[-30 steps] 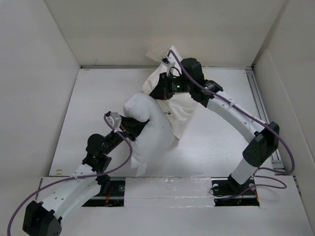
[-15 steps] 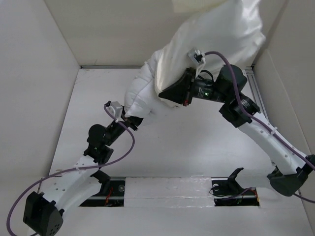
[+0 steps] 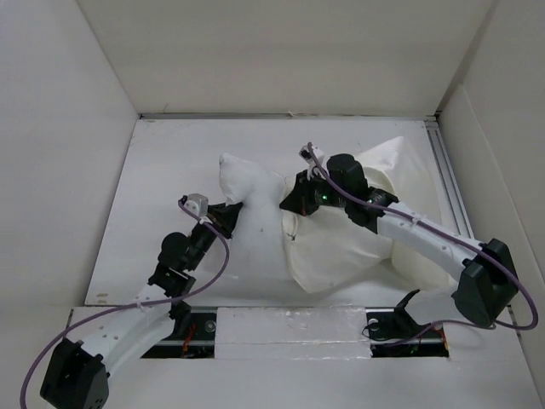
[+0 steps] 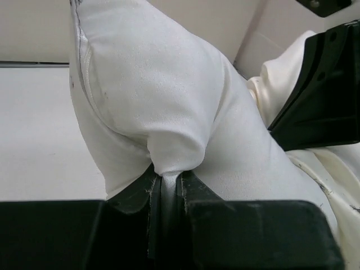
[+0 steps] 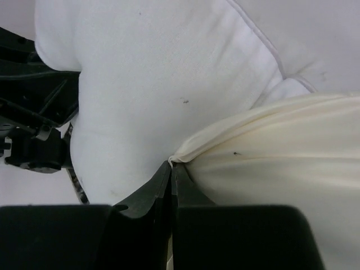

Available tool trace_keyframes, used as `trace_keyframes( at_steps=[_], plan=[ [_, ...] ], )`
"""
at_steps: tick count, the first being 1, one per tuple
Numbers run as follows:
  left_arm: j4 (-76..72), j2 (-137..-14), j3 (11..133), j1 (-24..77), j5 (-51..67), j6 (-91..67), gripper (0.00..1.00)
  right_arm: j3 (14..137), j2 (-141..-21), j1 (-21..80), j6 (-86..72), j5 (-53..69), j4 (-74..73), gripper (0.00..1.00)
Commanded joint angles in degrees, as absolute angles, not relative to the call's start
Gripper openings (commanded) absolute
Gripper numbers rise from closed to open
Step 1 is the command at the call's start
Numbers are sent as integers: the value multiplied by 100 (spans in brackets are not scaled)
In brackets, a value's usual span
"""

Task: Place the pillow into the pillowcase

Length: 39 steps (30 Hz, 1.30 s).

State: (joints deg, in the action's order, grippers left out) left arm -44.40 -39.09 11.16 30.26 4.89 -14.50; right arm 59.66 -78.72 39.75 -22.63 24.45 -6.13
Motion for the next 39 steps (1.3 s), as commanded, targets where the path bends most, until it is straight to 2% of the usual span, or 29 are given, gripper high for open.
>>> trace_keyframes(
  at_steps=[1, 2, 3, 8, 9, 10, 11, 12, 15, 16, 18, 19, 23, 25, 29, 30, 33, 34, 35, 36, 37, 38, 39],
  plan=[
    [-5273, -3630, 1011, 3076, 53, -1582, 0, 5941, -7743, 4280, -2005, 3093, -97, 7],
    [-5273, -3630, 959, 3076, 1, -1582, 0, 5941, -7743, 4341, -1952, 3198, -97, 10],
    [-5221, -3630, 958, 3076, 0, -1582, 0, 6028, -7743, 4342, -1951, 3199, -97, 20],
    [-5115, -3761, 1143, 3076, -132, -1635, 0, 6661, -7489, 4403, -1715, 2980, -797, 32],
    [-5115, -3762, 1230, 3076, -193, -1635, 0, 6836, -7488, 4403, -1627, 2788, -1017, 43],
    [-5115, -3840, 1361, 3076, -306, -1687, 0, 7325, -7558, 4403, -1530, 2621, -1307, 85],
    [-5063, -3928, 1441, 3076, -360, -1687, 0, 7626, -7689, 4403, -1312, 2402, -1658, 98],
    [-5063, -3929, 1520, 3076, -360, -1687, 0, 7916, -7690, 4403, -1188, 1851, -2340, 100],
    [-5062, -3990, 1722, 3076, -360, -1687, 0, 8708, -7690, 4351, -1326, 462, -3169, 100],
    [-5062, -3990, 1723, 3076, -360, -1687, 0, 8945, -7690, 4272, -1397, -439, -3329, 100],
    [-5193, -3859, 1723, 3076, -360, -1687, 0, 9114, -7638, 4184, -1598, -1323, -3629, 100],
    [-5247, -3858, 1670, 3076, -360, -1687, 0, 9166, -7638, 4097, -1687, -2180, -3934, 100],
    [-5317, -3647, 1617, 3076, -308, -1687, 0, 9325, -8006, 3667, -2003, -3581, -4762, 100],
    [-5370, -3647, 1617, 3076, -255, -1687, 0, 9142, -8007, 3429, -2074, -3403, -4860, 100],
    [-5484, -3779, 1617, 3076, -18, -1687, 0, 8605, -8076, 3261, -1609, -1867, -4124, 100],
    [-5484, -3831, 1617, 3076, 113, -1687, 0, 8604, -8199, 3261, -1539, -1193, -4052, 100],
    [-5616, -4095, 1723, 3076, 324, -1810, 0, 8718, -8893, 3356, -1406, -529, -3929, 100],
    [-5695, -4165, 1784, 3076, 377, -1863, 0, 8945, -9077, 3410, -1319, -397, -4016, 96],
    [-5695, -4323, 1871, 3076, 378, -1863, 0, 9017, -9244, 3462, -1266, -117, -4017, 84],
    [-5695, -4446, 1950, 3076, 378, -1863, 0, 9113, -9507, 3463, -1266, 112, -3843, 65],
    [-5600, -4578, 2073, 3076, 378, -1863, 0, 9219, -9605, 3463, -1187, 541, -3736, 37],
    [-5451, -4901, 2414, 3076, 265, -1863, 0, 9437, -9685, 3463, -1187, 667, -3596, 0],
    [-5214, -5070, 2591, 3076, 194, -1863, 0, 9535, -9790, 3463, -1247, 781, -3395, 0]
  ],
)
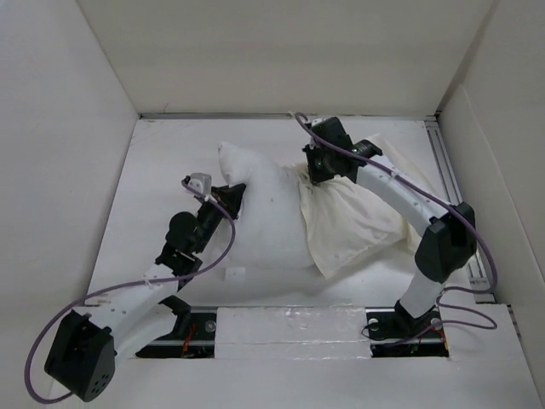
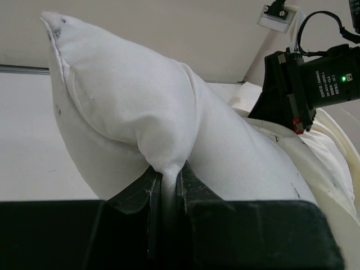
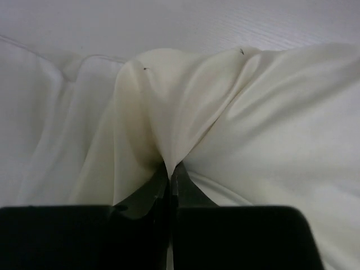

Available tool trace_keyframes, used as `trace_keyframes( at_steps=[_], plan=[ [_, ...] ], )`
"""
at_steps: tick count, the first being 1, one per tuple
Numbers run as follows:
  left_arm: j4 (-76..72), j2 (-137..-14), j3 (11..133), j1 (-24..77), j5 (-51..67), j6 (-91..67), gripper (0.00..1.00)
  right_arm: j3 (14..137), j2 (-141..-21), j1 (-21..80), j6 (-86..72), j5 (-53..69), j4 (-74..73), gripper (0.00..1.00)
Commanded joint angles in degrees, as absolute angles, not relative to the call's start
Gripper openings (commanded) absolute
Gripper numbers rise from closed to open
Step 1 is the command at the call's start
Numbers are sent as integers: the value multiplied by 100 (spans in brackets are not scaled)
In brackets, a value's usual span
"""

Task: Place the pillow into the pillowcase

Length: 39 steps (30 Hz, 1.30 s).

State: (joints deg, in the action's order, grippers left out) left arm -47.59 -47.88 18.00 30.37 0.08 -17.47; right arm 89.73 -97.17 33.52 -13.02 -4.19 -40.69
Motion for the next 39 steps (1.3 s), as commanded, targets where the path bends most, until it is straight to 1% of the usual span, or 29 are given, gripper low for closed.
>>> trace_keyframes(
  at_steps=[1, 2, 5, 6, 9, 10, 12, 13, 14, 15, 16, 17, 18, 19, 20, 21, 22, 23, 24, 25, 26, 27, 28, 30, 32, 33, 34, 37, 39],
  plan=[
    [-5099, -5245, 2793, 3076, 63, -1863, 0, 9710, -9869, 3463, -1248, 948, -3184, 0],
    [-4950, -5569, 3273, 3076, 1, -1863, 0, 10234, -9966, 3463, -1118, 1062, -3182, 0],
    [-4344, -6045, 4119, 2822, 140, -1925, 0, 11273, -10379, 3401, -862, 1063, -3427, 0],
    [-4168, -6334, 4757, 2769, 141, -1925, 0, 11903, -10449, 3401, -800, 1063, -3489, 0],
    [-3570, -6609, 5857, 2769, 62, -1574, 0, 12409, -10399, 3340, -537, 1212, -3376, 0],
    [-3473, -6609, 6001, 2769, 62, -1478, 0, 12254, -10267, 3340, -467, 1213, -3236, 0],
    [-3472, -6453, 6056, 2769, 184, -1276, 0, 11614, -9557, 3287, -466, 1501, -2464, 0],
    [-3628, -6121, 5673, 2769, 185, -1274, 0, 10558, -9223, 3287, -396, 1590, -2078, 0],
    [-3978, -5908, 5382, 2769, 263, -1274, 0, 9929, -8498, 3287, -396, 1591, -1630, 0],
    [-4225, -5663, 4996, 2769, 464, -1205, 0, 9305, -8125, 3287, -448, 1591, -791, 0],
    [-4428, -5138, 4174, 2838, 466, -1152, 0, 8142, -7782, 3287, -500, 1591, -452, 0],
    [-4665, -4854, 3688, 3039, 579, -1073, 0, 7582, -7448, 3287, -623, 1591, -152, 0],
    [-5311, -4582, 3169, 3128, 684, -1003, 0, 7045, -6818, 3287, -694, 1660, 355, 2],
    [-6118, -4101, 2103, 3181, 1068, -1089, 0, 5979, -6220, 3287, -886, 1974, 639, 2],
    [-6126, -3896, 1622, 3182, 1264, -1168, 3, 5455, -6214, 3287, -888, 2117, 885, 3],
    [-6796, -3754, 1200, 3182, 1405, -1265, 5, 4979, -5640, 3409, -1149, 2249, 1131, 3],
    [-6951, -3622, 847, 3182, 1702, -1335, 7, 4540, -5338, 3506, -1238, 2328, 1404, 6],
    [-6952, -3534, 452, 3182, 1818, -1336, 7, 3857, -5039, 3777, -1318, 2233, 1406, 14],
    [-6952, -3464, 326, 3182, 2011, -1414, 8, 3510, -4410, 3936, -1571, 2145, 1406, 22],
    [-6891, -3463, 221, 3182, 2204, -1415, 10, 3228, -4073, 4103, -1634, 1971, 1276, 34],
    [-6830, -3463, 150, 3182, 2493, -1415, 10, 2834, -3739, 4400, -1713, 1656, 1100, 54],
    [-6829, -3515, -16, 3182, 2653, -1467, 11, 2673, -3396, 4534, -1792, 1461, 907, 56],
    [-6829, -3594, -96, 3182, 2741, -1468, 11, 2533, -2740, 4648, -2010, 1285, 749, 58],
    [-6829, -3595, -315, 3182, 2629, -1529, 9, 2356, -2165, 4904, -2135, 907, 231, 66],
    [-6829, -3595, -369, 3234, 2235, -1582, 6, 2460, -1715, 5027, -2206, 468, -400, 62],
    [-6777, -3525, -369, 3234, 2232, -1643, 0, 2565, -1714, 5027, -2206, 92, -561, 60],
    [-6776, -3472, -369, 3234, 2154, -1644, 0, 2810, -1766, 5027, -2206, -25, -676, 43],
    [-6864, -3472, -369, 3234, 2153, -1696, 0, 3294, -2494, 5027, -2030, -264, -879, 0],
    [-6864, -3472, -369, 3234, 2275, -1757, 0, 3480, -3177, 5027, -2030, -89, -1089, 0]
  ],
)
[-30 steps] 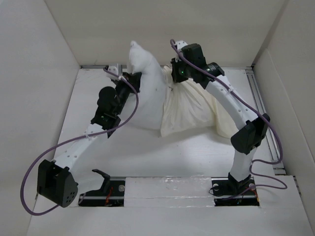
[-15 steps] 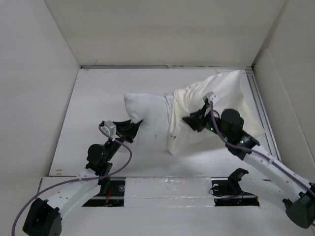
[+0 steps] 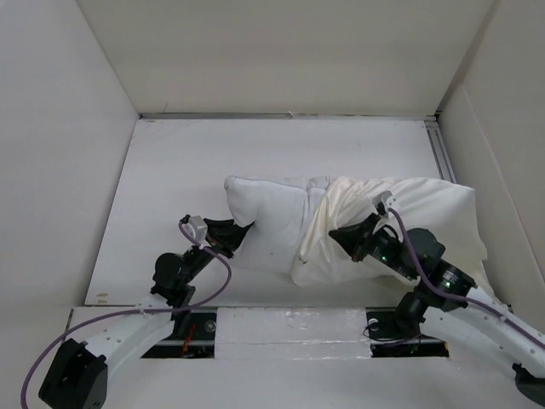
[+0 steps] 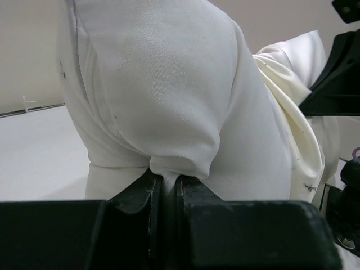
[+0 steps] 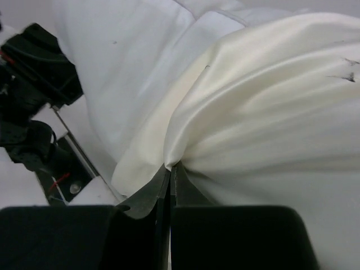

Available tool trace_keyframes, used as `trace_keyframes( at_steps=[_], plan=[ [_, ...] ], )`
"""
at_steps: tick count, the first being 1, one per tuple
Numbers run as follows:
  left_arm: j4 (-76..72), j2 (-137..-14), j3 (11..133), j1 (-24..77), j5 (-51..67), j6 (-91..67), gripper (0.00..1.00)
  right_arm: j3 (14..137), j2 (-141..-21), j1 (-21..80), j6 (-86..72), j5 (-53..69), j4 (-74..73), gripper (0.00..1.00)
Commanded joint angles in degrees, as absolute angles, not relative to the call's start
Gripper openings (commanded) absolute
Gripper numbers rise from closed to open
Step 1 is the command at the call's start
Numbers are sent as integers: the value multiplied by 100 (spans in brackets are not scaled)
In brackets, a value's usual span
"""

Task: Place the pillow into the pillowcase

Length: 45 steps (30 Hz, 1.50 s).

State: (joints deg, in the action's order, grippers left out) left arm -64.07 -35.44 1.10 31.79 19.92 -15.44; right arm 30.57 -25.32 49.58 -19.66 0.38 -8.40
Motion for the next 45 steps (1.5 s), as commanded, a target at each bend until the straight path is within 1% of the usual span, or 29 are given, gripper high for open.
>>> trace_keyframes(
  at_steps=[1, 6, 9, 11, 14, 15, 17, 19, 20, 21, 22, 23, 25, 26, 28, 29, 32, 34, 35, 36, 37, 38, 39, 40, 41, 42, 43, 44, 45],
  plan=[
    [-6864, -3472, -369, 3234, 2337, -1758, 0, 3533, -3356, 5149, -2135, 69, -1090, 0],
    [-6551, -3200, -606, 3234, 2268, -2214, 0, 2998, -3376, 5887, -3134, -139, -1090, 0],
    [-5900, -3024, -274, 3234, 1540, -2399, 0, 2777, -3322, 6231, -3462, -588, -1020, 0],
    [-5345, -3084, 34, 3234, 875, -2591, 0, 2987, -3804, 6231, -3350, -964, -1151, 0],
    [-4740, -3733, 1008, 3234, 274, -2777, 0, 4180, -4855, 6179, -2674, -1484, -1344, 0],
    [-4616, -4005, 1324, 3234, 272, -2777, 0, 4906, -5165, 5979, -2411, -1651, -1345, 0],
    [-4152, -4989, 2422, 3182, 272, -2628, 0, 5604, -6146, 5618, -1605, -1591, -1345, 0],
    [-3973, -6005, 3473, 2981, 858, -2724, 0, 6725, -6852, 4881, -1180, -1162, -1292, 0],
    [-3860, -6360, 3828, 2658, 1157, -2838, 0, 7159, -7569, 4634, -865, -917, -1292, 0],
    [-3806, -6711, 4171, 2463, 1839, -2969, 0, 7589, -7950, 4406, -731, -697, -1483, 0],
    [-3736, -7063, 4540, 2287, 2133, -3119, 0, 8560, -8328, 4029, -616, -372, -1625, 0],
    [-3735, -7719, 5257, 2015, 2414, -3346, 0, 9083, -8706, 3851, -511, -239, -1783, 0],
    [-3822, -8277, 5859, 1820, 3046, -3480, 0, 10181, -9849, 3579, -264, 51, -2343, 0],
    [-3823, -8497, 6410, 1758, 3128, -3480, 0, 11309, -10218, 3360, -264, 105, -2547, 0],
    [-3911, -9042, 6880, 1635, 3295, -3341, 0, 12510, -11229, 3200, -202, 245, -3238, 0],
    [-3911, -9148, 7082, 1635, 3296, -3253, 0, 13568, -11493, 3147, -202, 246, -3417, 0],
    [-3841, -9299, 7707, 1512, 3296, -2657, 0, 14395, -11830, 3085, -202, 168, -3464, 0],
    [-3998, -9002, 7796, 1512, 3366, -2427, 0, 13794, -11419, 3085, -133, 167, -2982, 0],
    [-4217, -8835, 7735, 1512, 3497, -2260, 0, 13268, -10704, 3137, -132, 167, -2196, 0],
    [-4341, -8607, 7578, 1512, 3498, -1867, 0, 11844, -10253, 3207, -132, 106, -1693, 0],
    [-4585, -8022, 6924, 1512, 3498, -1715, 0, 11012, -9761, 3269, -132, 105, -1157, 0],
    [-5267, -7668, 6438, 1607, 3428, -1496, 0, 10177, -8790, 3348, -184, 105, -621, 0],
    [-5665, -7290, 5868, 1687, 3062, -1311, 0, 9342, -8319, 3453, -254, -103, 377, 0],
    [-6156, -6573, 4583, 1801, 2919, -901, 0, 7724, -7906, 3680, -342, -105, 865, 0],
    [-7301, -6278, 3927, 1932, 2866, -757, 0, 6977, -7240, 3813, -560, -105, 1262, 0],
    [-7791, -6049, 3328, 1986, 2770, -756, 0, 6282, -6981, 3954, -728, -105, 1953, 0],
    [-8100, -5864, 2809, 1986, 2464, -921, 0, 5066, -6787, 4260, -903, -105, 2247, 0],
    [-8243, -5645, 2082, 2039, 2357, -1027, 0, 4540, -6620, 4445, -1062, -184, 2476, 0],
    [-8296, -5643, 1848, 2039, 2355, -1272, 1, 4065, -6296, 4673, -1420, -306, 2679, 0]
  ],
)
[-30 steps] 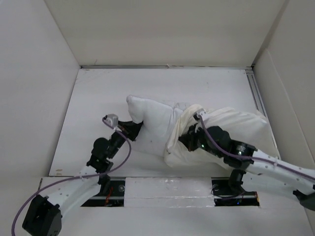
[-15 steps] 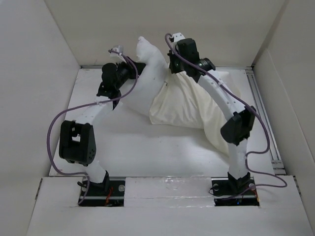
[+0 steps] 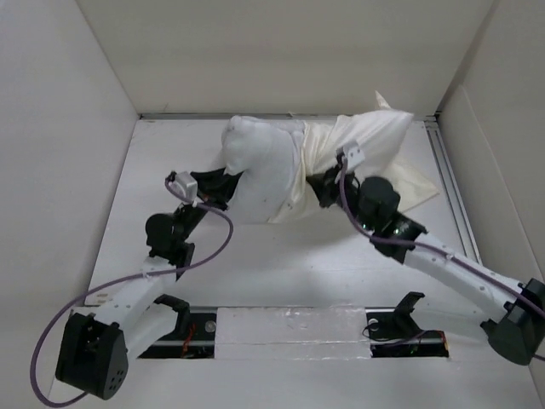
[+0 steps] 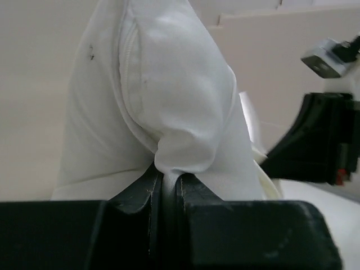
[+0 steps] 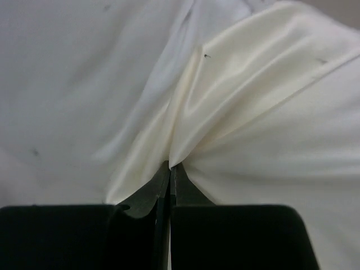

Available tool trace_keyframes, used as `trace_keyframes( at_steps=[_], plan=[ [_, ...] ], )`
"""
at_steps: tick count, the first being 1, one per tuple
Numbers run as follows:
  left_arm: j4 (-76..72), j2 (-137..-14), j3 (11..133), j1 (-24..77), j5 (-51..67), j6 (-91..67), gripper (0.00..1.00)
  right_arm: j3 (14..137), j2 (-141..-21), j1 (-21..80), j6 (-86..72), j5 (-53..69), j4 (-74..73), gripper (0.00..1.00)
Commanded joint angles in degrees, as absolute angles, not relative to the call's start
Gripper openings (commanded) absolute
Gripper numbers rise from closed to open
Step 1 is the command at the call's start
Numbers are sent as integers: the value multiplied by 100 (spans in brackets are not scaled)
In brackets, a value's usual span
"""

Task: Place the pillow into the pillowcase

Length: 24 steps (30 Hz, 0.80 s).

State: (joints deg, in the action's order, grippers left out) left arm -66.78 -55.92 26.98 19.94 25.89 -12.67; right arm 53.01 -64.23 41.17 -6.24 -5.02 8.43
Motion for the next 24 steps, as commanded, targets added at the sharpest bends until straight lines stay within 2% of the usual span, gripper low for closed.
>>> trace_keyframes(
  at_steps=[1, 2, 4, 7, 8, 10, 11, 12, 15, 16, 17, 19, 20, 23, 24],
  plan=[
    [-8297, -5643, 1672, 2039, 2556, -1353, 1, 3608, -6136, 4911, -1528, -543, 3124, 0],
    [-8184, -5808, 1357, 2039, 2732, -1406, 4, 2873, -5978, 5426, -1634, -754, 3242, 2],
    [-8393, -6019, 1039, 2039, 3170, -1651, 11, 2367, -5486, 5904, -2038, -1062, 3182, 7],
    [-8691, -6213, 450, 2039, 3435, -1758, 16, 1742, -4846, 6765, -2581, -1387, 2831, 27],
    [-8753, -6214, 231, 2039, 3645, -1819, 18, 1479, -4695, 7177, -2723, -1563, 2647, 42],
    [-8902, -6214, 62, 2039, 3910, -1916, 21, 1214, -4231, 7557, -3283, -1783, 2462, 44],
    [-8964, -6214, -8, 2100, 4076, -1977, 48, 1074, -4097, 7733, -3470, -1889, 2409, 44],
    [-8965, -6214, -70, 2101, 4243, -2160, 99, 872, -3974, 8048, -3672, -2116, 2321, 48],
    [-8912, -6083, -70, 2101, 4342, -2582, 100, 809, -3648, 8593, -4200, -2695, 1707, 70],
    [-8825, -5873, -70, 2101, 4394, -2906, 100, 870, -3647, 8717, -4323, -2907, 1461, 94],
    [-8763, -5714, -70, 2101, 4455, -3066, 100, 922, -3647, 8814, -4577, -3118, 1207, 100],
    [-8597, -5285, -132, 2101, 4596, -3426, 100, 1245, -3761, 8868, -4824, -3444, 416, 100],
    [-8352, -4664, -132, 2101, 4597, -3697, 100, 1405, -3857, 8868, -4999, -3445, 56, 100],
    [-5626, -3327, 296, 2101, 4063, -3700, 100, 1958, -4279, 8868, -5711, -3270, -1150, 100],
    [-4659, -2304, 455, 2101, 3678, -3552, 100, 2012, -4359, 8973, -5983, -3165, -1221, 100]
  ],
)
